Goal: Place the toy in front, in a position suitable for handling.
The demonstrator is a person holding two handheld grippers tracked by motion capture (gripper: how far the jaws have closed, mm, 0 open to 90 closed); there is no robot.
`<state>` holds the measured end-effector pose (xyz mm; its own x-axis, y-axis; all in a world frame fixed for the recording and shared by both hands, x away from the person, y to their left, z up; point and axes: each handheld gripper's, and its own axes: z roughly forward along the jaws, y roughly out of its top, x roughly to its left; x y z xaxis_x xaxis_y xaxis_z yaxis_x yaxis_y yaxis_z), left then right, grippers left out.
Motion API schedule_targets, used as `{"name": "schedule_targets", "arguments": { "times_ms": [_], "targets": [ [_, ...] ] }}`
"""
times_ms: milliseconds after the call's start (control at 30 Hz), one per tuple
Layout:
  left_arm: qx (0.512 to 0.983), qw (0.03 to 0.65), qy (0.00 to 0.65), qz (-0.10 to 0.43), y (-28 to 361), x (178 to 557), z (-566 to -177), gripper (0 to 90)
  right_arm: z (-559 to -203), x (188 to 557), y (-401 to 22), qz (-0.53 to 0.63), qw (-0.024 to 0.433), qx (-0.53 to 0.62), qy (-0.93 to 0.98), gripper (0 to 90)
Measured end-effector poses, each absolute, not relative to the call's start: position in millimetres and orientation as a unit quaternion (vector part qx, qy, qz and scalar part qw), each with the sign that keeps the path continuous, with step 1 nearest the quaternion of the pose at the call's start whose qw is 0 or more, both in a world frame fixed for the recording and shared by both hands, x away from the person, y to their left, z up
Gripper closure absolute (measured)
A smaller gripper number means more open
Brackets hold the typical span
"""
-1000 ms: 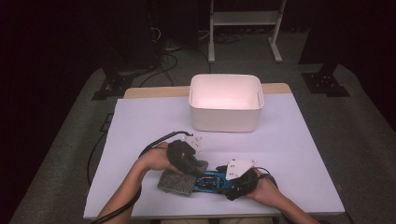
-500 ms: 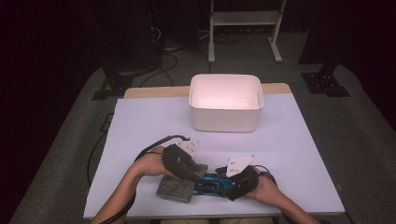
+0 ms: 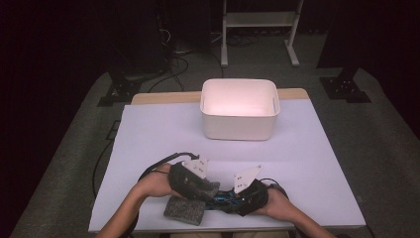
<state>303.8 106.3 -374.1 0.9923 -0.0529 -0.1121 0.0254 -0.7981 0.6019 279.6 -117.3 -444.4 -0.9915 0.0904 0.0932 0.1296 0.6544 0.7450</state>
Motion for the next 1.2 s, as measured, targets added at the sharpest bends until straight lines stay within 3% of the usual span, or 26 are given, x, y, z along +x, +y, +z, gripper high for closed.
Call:
{"name": "schedule_targets", "arguments": {
  "times_ms": [233,467,667,867,967,1100,1200],
  "targets": [
    [0.948,0.318,-0.012,-0.019,106.3,299.8,-371.9,78.8,-445.9,286.7,-120.1,-0.422,0.049,-0.055,-0.903,55.1],
    [0.946,0.323,0.0,0.016,106.4,319.0,-355.5,80.6,-431.2,307.1,-120.2,-0.423,-0.02,-0.046,-0.905,55.3],
    [0.955,0.297,0.003,0.008,97.6,324.9,-370.7,79.5,-441.3,318.4,-113.8,-0.397,-0.016,-0.042,-0.917,55.2],
    [0.95,0.312,0.012,-0.005,103.2,324.4,-372.2,79.2,-445.9,312.7,-126.5,-0.407,-0.024,-0.065,-0.911,45.0],
    [0.95,0.312,0.01,-0.004,103.5,323.7,-372.3,78.9,-443.7,307.1,-140.8,-0.415,-0.032,-0.082,-0.905,47.4],
    [0.949,0.314,0.011,-0.005,103.7,323.1,-372.4,78.7,-441.0,301.6,-158.2,-0.43,-0.044,-0.103,-0.896,62.8],
    [0.951,0.308,0.009,-0.002,102.1,322.7,-371.3,78.7,-441.3,301.7,-161.9,-0.434,-0.039,-0.105,-0.894,64.7]
  ]
}}
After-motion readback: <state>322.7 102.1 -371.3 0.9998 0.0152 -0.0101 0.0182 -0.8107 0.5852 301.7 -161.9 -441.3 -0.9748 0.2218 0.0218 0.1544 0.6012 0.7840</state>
